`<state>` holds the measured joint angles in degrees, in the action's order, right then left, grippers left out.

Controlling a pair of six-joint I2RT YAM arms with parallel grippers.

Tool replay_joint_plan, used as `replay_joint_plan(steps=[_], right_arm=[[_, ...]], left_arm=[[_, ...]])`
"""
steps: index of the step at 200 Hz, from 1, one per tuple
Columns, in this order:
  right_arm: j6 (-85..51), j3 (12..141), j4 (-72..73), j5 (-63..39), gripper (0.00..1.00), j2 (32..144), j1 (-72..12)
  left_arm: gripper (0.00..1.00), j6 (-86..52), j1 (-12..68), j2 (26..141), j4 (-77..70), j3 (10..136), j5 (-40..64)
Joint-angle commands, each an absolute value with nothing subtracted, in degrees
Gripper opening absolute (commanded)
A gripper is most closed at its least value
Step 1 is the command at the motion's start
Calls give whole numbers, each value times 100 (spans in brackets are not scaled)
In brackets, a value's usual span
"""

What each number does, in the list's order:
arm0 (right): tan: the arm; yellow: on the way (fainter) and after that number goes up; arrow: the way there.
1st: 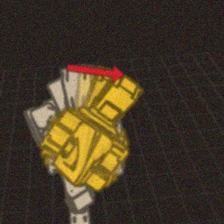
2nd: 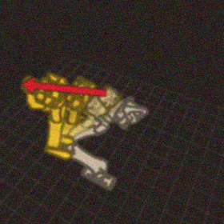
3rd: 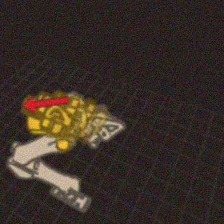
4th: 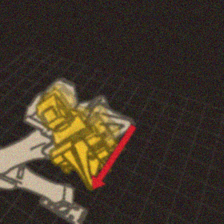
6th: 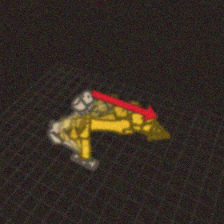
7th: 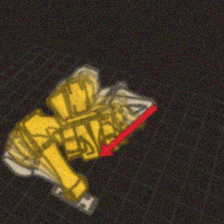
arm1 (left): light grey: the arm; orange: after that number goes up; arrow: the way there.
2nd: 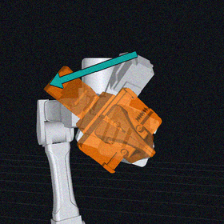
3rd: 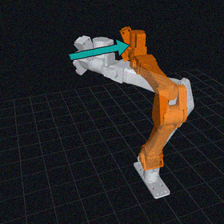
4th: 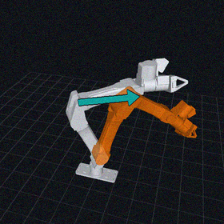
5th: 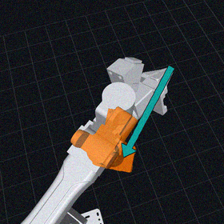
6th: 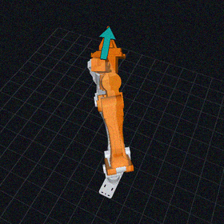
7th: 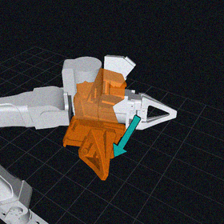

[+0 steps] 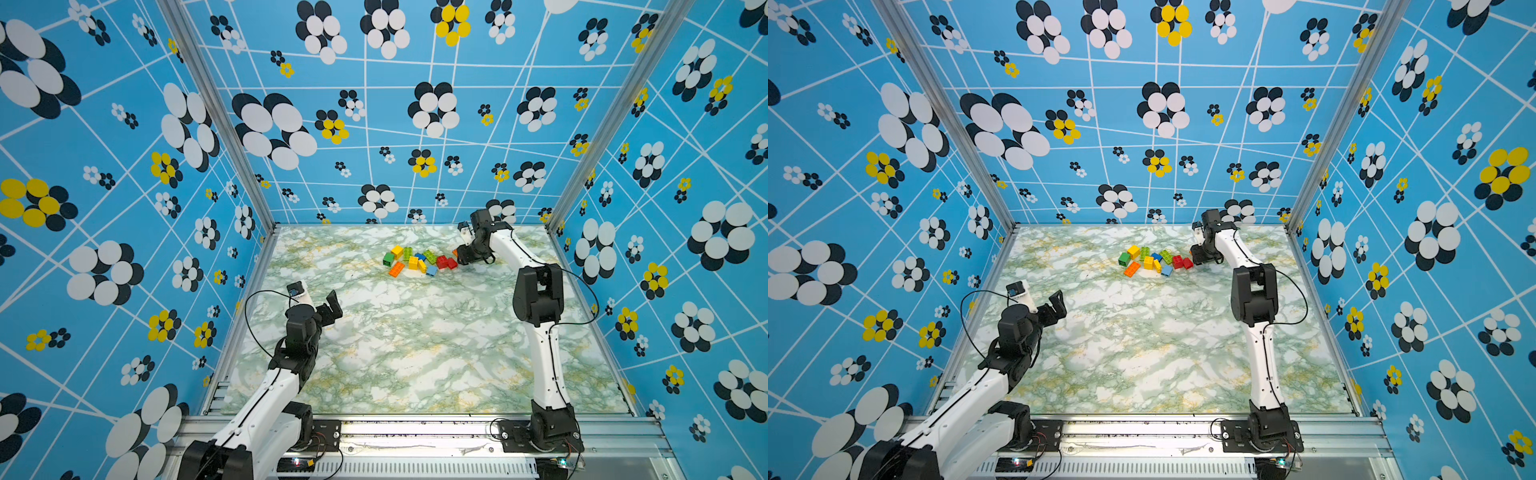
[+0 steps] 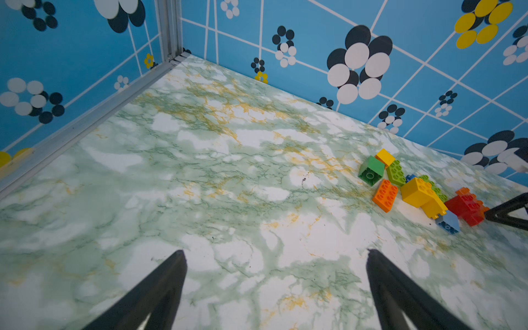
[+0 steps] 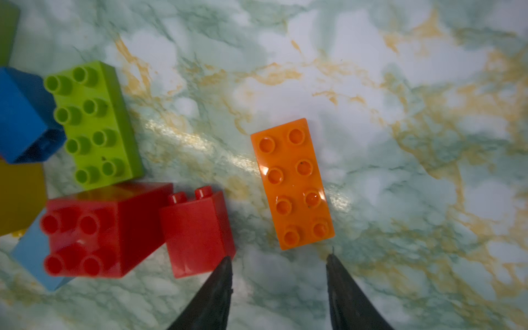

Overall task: Assemble the letter p with lego
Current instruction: Pick up the lego brick from the center of the board.

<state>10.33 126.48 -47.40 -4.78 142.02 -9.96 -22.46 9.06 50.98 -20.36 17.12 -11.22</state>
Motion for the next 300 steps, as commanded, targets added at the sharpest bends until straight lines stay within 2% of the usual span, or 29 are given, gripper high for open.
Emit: replay_joint_plan(steps=[1,59,104,165,188,210,243,262,300], right_arm=[[1168,13179,-5270,-402,52,14429,-1062],[1362,14292,-5845,59,48,15136,-1090],[1574,14521,-5842,175,55,15310,-1098],[2055,15284,-6381,-187,55,15843,-1107],[2135,15284,-6452,-325,48,15896,-1121],[2147,15276,-6503,-287,33,15899,-1127],[1843,15005,-6395,-206,23,15529,-1125],[1609,14366,-6094,-133,19,15020,-1125],[1104,12230,-4984,-79,15,13471,-1125]], left_arm=[[99,-2131,880,4966,-2224,1574,-1424],[99,-2128,882,5041,-2272,1607,-1402],[99,-2118,880,5108,-2285,1635,-1390],[99,-2127,879,5106,-2277,1635,-1415],[99,-2130,873,5126,-2272,1648,-1432],[99,-2116,878,5154,-2293,1652,-1459],[99,-2118,877,5171,-2287,1670,-1459],[99,-2123,877,5178,-2285,1677,-1459],[99,-2145,874,5211,-2268,1696,-1387]])
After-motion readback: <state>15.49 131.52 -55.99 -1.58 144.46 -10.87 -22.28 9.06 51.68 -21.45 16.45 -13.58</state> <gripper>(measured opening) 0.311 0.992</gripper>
